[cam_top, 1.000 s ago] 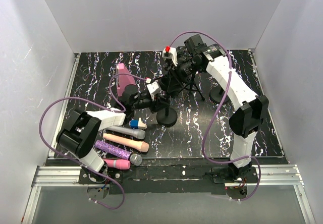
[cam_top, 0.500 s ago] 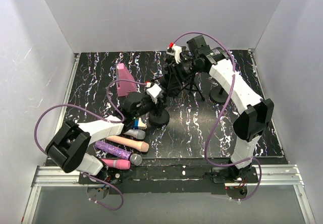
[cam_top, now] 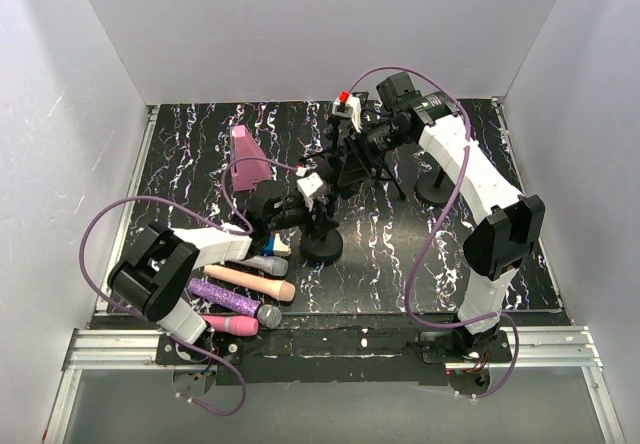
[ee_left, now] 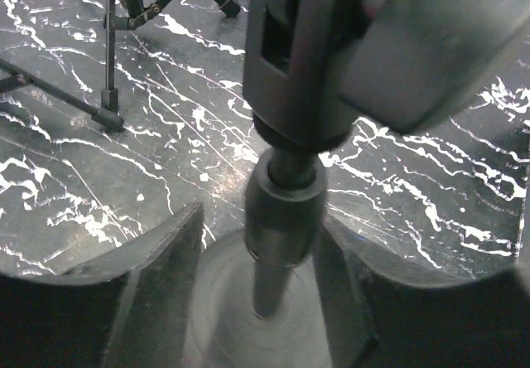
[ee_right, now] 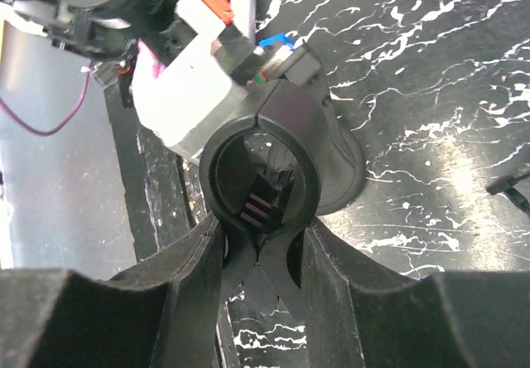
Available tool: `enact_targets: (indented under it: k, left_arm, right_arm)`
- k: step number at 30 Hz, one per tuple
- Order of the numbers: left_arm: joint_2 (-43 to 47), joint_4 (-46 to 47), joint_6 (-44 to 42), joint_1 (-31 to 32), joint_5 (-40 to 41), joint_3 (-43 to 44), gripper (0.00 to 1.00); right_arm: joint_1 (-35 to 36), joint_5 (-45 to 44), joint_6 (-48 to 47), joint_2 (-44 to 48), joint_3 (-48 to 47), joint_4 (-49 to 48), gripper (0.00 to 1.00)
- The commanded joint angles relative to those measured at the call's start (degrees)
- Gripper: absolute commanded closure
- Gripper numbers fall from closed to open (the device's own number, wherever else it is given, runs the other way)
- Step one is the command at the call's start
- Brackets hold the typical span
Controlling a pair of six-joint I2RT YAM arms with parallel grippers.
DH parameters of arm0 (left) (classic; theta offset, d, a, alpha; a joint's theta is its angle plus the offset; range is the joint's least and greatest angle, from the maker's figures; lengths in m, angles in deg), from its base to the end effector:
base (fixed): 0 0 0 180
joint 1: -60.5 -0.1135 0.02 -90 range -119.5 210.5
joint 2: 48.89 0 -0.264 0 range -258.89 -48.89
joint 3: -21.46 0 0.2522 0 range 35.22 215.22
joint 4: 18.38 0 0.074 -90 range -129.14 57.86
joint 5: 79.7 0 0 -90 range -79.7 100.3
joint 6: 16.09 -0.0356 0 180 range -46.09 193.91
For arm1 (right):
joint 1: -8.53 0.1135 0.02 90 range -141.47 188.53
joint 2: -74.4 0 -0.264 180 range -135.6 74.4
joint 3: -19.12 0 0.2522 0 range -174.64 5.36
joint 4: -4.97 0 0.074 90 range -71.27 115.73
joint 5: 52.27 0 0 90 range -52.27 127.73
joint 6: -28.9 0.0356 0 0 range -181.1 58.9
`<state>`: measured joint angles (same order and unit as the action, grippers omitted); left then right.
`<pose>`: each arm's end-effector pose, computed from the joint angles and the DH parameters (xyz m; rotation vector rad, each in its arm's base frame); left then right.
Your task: Remove the microphone from the stand
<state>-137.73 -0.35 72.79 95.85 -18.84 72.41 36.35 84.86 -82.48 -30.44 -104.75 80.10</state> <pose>0.2449 -0.1950 0.1869 0.9435 1.7322 -0.8829 0.3246 0.2008 0.3694 -1.2854 2.0434 1.0831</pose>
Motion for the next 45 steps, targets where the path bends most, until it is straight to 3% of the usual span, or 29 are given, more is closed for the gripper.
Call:
enact_targets:
  k: [1, 4, 6, 7, 9, 10, 13, 19, 21, 24, 26, 27, 28, 31, 34, 38, 40, 43, 45]
  left_arm:
    - [-1.7, 3.7, -0.5, -0.3, -5.3, 4.0, 0.57]
    - [-1.1, 3.4, -1.3, -0.3, -6.5, 4.6, 0.73]
    - [0.4, 2.9, -1.1, -0.3, -5.3, 5.1, 0.74]
    - [1.0, 2.6, -1.1, -0.3, -4.7, 5.3, 0.72]
    - [1.9, 2.1, -0.9, -0.3, -3.2, 6.0, 0.54]
    - [2.2, 1.8, -1.0, -0.3, -2.8, 6.3, 0.50]
    - [2.5, 1.5, -1.9, -0.3, -2.6, 6.8, 0.51]
    - [3.1, 0.6, -0.9, -0.3, -1.4, 8.1, 0.83]
    - [3.6, -0.5, -1.9, -0.1, 0.0, 8.8, 1.00]
    - [4.0, -2.6, -4.0, 0.6, 10.5, 8.8, 1.00]
    - [4.4, -3.8, -5.2, 1.9, 21.6, 8.4, 1.00]
    - [4.5, -5.0, -5.0, 3.0, 33.3, 8.6, 1.00]
    - [4.3, -5.8, -4.0, 3.1, 38.2, 9.1, 1.00]
    - [3.9, -10.2, -2.4, 3.2, 41.0, 10.7, 1.00]
    - [4.4, -13.1, 0.7, 3.1, 37.3, 11.1, 1.00]
    - [5.8, -14.9, 0.0, 0.8, 18.3, 10.5, 0.49]
    - [6.1, -14.4, -1.6, -0.6, 9.4, 9.7, 0.39]
    - [4.5, -13.4, -3.0, -3.2, -3.1, 9.6, 0.48]
    - [2.5, -13.2, -3.3, -4.1, -7.2, 10.7, 0.69]
  right_arm:
    - [0.0, 9.4, -4.3, -0.2, -3.5, 4.0, 0.99]
    - [0.0, 8.9, -3.9, -0.6, -4.2, 3.9, 0.99]
    - [0.0, 8.2, -3.6, -0.3, -3.9, 3.6, 0.99]
    - [0.0, 8.2, -3.4, -0.1, -3.5, 3.3, 0.99]
    - [0.0, 8.1, -2.3, 0.4, -2.1, 2.6, 0.99]
    - [0.0, 8.2, -1.7, 0.8, -1.3, 2.1, 0.99]
    - [-0.1, 8.3, -0.2, 1.3, 0.5, 0.4, 0.99]
    - [-0.7, 6.6, 2.9, 0.6, -0.1, -0.8, 0.99]
    - [-1.2, 4.0, 6.8, 0.5, 0.6, -2.6, 0.99]
    - [-2.0, -0.5, 15.7, 0.5, 1.3, -5.7, 0.99]
    - [-2.1, -4.1, 19.8, 0.2, 0.8, -5.7, 0.99]
    - [-2.1, -5.2, 20.9, 0.0, 0.3, -5.5, 0.99]
    - [-2.1, -6.0, 24.3, -0.1, 0.0, -5.0, 0.99]
    - [-1.9, -4.0, 28.4, 0.0, 0.4, -4.6, 0.99]
    - [-1.4, -2.5, 29.4, 0.7, 1.7, -5.6, 0.99]
    - [-1.4, 4.9, 21.6, 1.4, 2.7, -7.8, 0.99]
    - [-1.4, 7.3, 17.5, 1.2, 2.4, -7.5, 0.99]
    - [-1.4, 10.3, 16.1, 0.7, 1.8, -8.3, 0.99]
    - [-1.4, 10.2, 15.9, 0.2, 1.0, -8.4, 0.99]
